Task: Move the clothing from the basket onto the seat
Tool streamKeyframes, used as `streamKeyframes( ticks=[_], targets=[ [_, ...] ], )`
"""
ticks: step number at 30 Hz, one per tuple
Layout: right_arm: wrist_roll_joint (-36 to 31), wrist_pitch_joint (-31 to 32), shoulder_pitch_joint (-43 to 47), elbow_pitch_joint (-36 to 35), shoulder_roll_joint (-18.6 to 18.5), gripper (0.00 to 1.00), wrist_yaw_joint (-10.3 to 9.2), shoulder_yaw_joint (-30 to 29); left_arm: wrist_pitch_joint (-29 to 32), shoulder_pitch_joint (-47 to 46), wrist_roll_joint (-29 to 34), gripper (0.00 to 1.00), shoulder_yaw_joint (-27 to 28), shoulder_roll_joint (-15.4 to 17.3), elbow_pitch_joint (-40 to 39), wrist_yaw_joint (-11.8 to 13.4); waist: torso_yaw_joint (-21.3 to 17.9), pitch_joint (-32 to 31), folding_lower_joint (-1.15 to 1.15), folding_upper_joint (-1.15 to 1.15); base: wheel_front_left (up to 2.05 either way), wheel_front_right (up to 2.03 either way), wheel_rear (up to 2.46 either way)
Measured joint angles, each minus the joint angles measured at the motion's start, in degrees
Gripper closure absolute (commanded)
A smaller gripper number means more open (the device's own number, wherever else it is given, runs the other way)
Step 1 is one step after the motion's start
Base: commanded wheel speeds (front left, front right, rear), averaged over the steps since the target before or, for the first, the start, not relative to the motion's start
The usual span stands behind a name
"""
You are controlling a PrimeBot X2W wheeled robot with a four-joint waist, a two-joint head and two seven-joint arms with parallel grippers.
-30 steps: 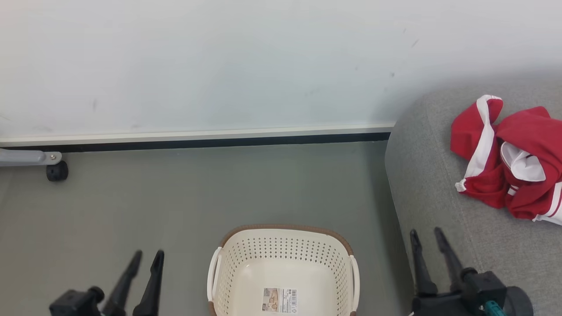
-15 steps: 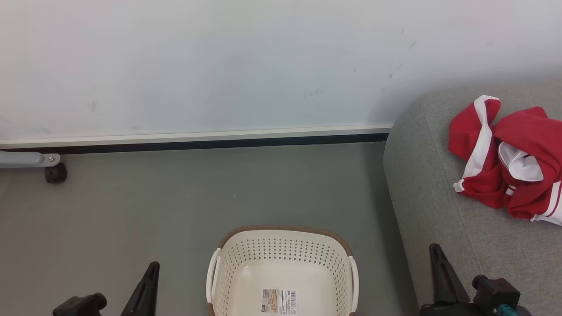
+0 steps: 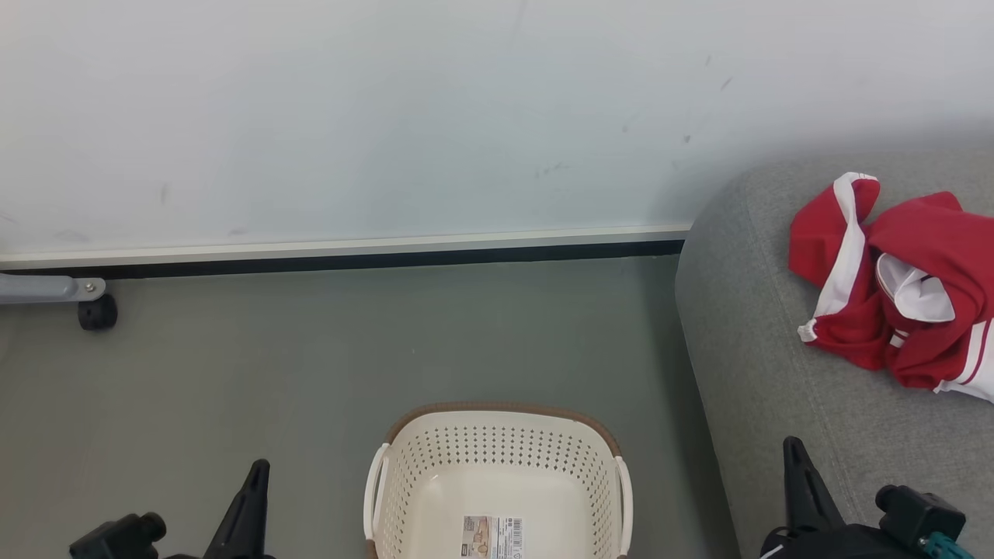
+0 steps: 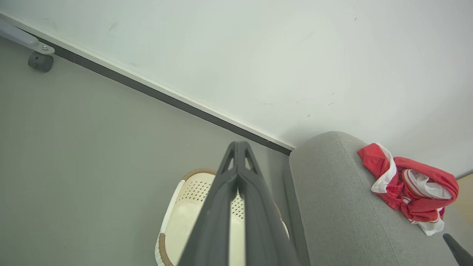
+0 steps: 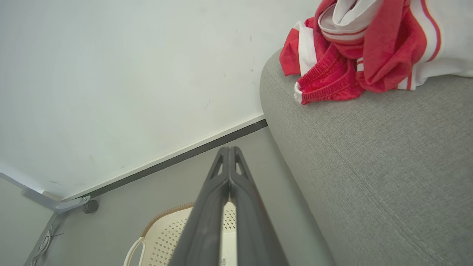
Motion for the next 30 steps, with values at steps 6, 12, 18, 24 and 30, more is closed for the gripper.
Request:
streamKeyframes(
  ticks=[6, 12, 18, 24, 30],
  targets=[
    [5.4, 1.2, -0.3, 0.3, 0.1, 1.00, 0.87, -1.3, 1.1, -0.3, -3.3, 1.00, 1.5, -1.2, 0.7, -0.5, -0.1, -0.2, 0.00, 0.00, 0.00, 0.00, 0.00],
    [10.5, 2.7, -1.0, 0.5, 0.1, 1.00, 1.51, -2.5, 2.2, -1.0, -6.6, 1.00, 3.1, -2.2, 1.6, -1.1, -0.2, -0.4, 0.00, 0.01, 0.00, 0.00, 0.00],
    [15.9, 4.0, -1.1, 0.9, 0.2, 1.00, 2.42, -3.7, 3.4, -1.3, -9.6, 1.00, 4.6, -3.3, 2.4, -1.8, -0.3, -0.7, 0.00, 0.01, 0.00, 0.00, 0.00],
    [20.9, 5.2, -1.2, 1.3, 0.2, 1.00, 2.97, -4.9, 4.3, -2.1, -12.9, 1.00, 6.3, -4.5, 3.3, -2.6, -0.3, -0.9, 0.00, 0.01, 0.00, 0.00, 0.00],
    [25.2, 6.2, -1.5, 1.6, 0.3, 1.00, 3.53, -5.9, 5.3, -2.3, -15.1, 1.00, 7.6, -5.3, 4.0, -3.1, -0.4, -1.1, 0.00, 0.01, 0.00, 0.00, 0.00]
  ],
)
